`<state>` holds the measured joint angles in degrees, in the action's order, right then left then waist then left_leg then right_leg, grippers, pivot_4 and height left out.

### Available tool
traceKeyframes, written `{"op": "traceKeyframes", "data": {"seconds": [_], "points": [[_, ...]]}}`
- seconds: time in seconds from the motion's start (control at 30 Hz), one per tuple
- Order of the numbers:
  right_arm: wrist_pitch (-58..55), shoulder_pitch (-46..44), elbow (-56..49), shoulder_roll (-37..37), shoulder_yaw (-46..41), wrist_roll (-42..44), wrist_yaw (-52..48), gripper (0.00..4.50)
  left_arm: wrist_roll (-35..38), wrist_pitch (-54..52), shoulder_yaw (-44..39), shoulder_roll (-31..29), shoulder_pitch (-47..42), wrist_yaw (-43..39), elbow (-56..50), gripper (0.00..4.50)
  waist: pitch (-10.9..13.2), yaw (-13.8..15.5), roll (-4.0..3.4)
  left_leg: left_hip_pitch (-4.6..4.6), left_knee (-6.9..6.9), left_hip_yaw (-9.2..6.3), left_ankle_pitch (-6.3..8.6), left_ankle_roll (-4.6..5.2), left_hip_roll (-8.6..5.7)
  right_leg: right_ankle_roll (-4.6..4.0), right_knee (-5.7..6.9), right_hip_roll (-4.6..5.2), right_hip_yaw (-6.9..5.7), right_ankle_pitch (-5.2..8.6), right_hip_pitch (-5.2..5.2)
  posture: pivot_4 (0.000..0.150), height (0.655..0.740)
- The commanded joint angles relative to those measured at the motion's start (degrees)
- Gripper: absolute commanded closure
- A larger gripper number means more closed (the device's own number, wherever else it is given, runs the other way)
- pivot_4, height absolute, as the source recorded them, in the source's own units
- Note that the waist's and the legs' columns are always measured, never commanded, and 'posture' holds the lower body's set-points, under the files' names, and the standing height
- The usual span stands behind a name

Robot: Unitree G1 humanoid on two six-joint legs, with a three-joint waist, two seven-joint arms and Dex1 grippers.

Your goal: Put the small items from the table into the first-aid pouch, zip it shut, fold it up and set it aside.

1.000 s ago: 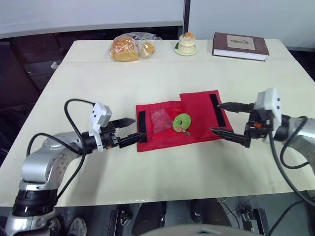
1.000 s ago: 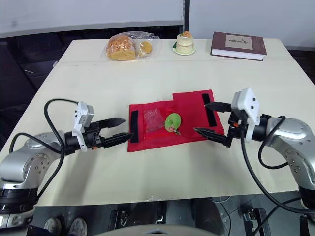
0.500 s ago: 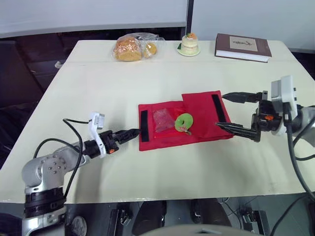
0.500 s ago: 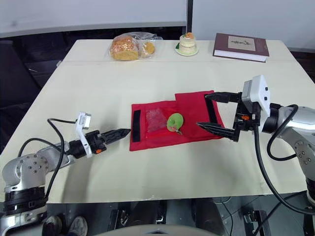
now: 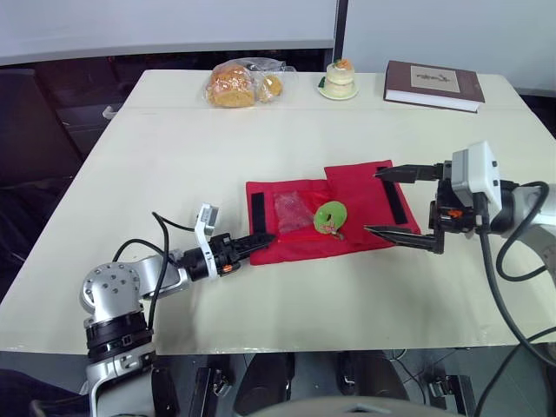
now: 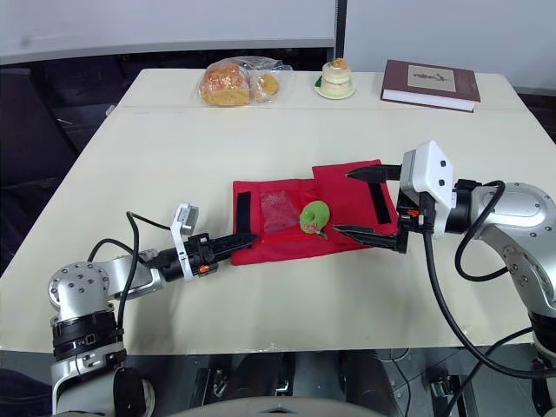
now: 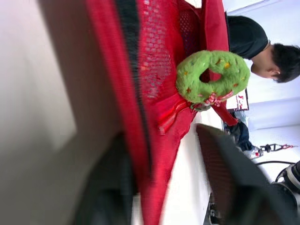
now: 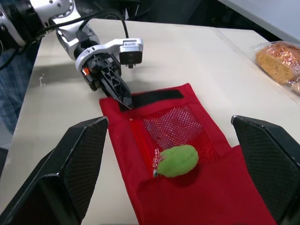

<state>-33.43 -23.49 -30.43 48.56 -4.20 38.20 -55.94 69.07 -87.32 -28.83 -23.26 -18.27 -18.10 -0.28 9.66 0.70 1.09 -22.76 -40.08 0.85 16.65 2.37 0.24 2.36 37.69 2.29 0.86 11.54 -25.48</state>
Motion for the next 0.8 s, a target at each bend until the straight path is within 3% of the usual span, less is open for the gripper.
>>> {"op": "traceKeyframes", "data": {"seconds": [0.03, 0.07, 0.23, 0.37, 0.53, 0.63, 0.8], "points": [[1.71, -1.14, -0.15, 0.48, 0.13, -1.33, -0.68, 0.0, 3.27, -0.43, -2.44, 0.03, -1.21, 1.35, 0.26, 4.18, 0.0, 0.02, 0.0, 0.0, 0.0, 0.0, 0.0, 0.0, 0.0, 0.0, 0.0, 0.01, 0.0, 0.0, 0.0, 0.15, 0.7289], [1.92, -1.13, 0.07, 0.42, 0.27, -1.62, -0.77, 0.0, 3.67, -0.34, -2.67, -0.22, -1.08, 1.48, 0.38, 4.48, 0.0, 0.0, 0.0, 0.0, 0.0, 0.0, 0.0, 0.0, 0.0, -0.01, 0.0, 0.06, -0.01, 0.0, 0.0, 0.15, 0.7289], [2.33, -1.31, 0.58, -0.06, 0.71, -2.24, -1.05, 0.0, 4.59, 1.0, -3.9, -1.91, -0.52, 1.19, 1.57, 4.48, 0.0, -0.02, 0.0, 0.0, 0.0, 0.0, -0.01, -0.02, 0.0, -0.01, 0.0, 0.24, -0.03, 0.0, 0.0, 0.15, 0.7289], [2.47, -1.48, 0.82, -1.17, 1.5, -2.9, -0.29, 0.0, 3.55, 1.09, -1.99, -6.83, 1.11, -4.36, 1.21, 4.48, 0.01, -0.25, 0.01, 0.0, 0.0, 0.0, -0.01, -0.02, 0.0, -0.02, 0.0, 0.22, -0.04, 0.0, -0.01, 0.15, 0.7289], [1.92, -1.48, 0.54, -2.83, 3.58, -4.2, 0.95, 0.0, -4.12, 6.15, 7.3, -23.6, 4.62, -24.54, 3.17, 4.48, 0.02, -0.77, 0.0, 0.0, 0.04, 0.01, -0.01, -0.03, 0.01, -0.05, 0.0, -0.03, -0.07, 0.03, -0.05, 0.15, 0.7289], [2.04, -2.66, 1.79, -4.07, 5.2, -5.54, 1.45, 0.0, -12.67, 14.09, 16.46, -32.92, 3.16, -37.84, 8.13, 4.48, 0.02, -0.69, 0.0, 0.0, 0.05, 0.02, 0.01, 0.0, 0.0, -0.24, -0.02, -0.04, -0.07, 0.14, -0.04, 0.15, 0.7289], [1.86, -5.67, 4.83, -6.16, 8.68, -8.0, 1.48, 0.0, -25.01, 24.64, 28.83, -37.64, -7.21, -51.79, 19.25, 4.48, 0.08, -0.11, 0.08, -0.04, 0.04, 0.1, 0.12, 0.2, -0.02, -0.27, -0.12, -0.1, -0.05, 0.17, -0.05, 0.15, 0.7289]]}}
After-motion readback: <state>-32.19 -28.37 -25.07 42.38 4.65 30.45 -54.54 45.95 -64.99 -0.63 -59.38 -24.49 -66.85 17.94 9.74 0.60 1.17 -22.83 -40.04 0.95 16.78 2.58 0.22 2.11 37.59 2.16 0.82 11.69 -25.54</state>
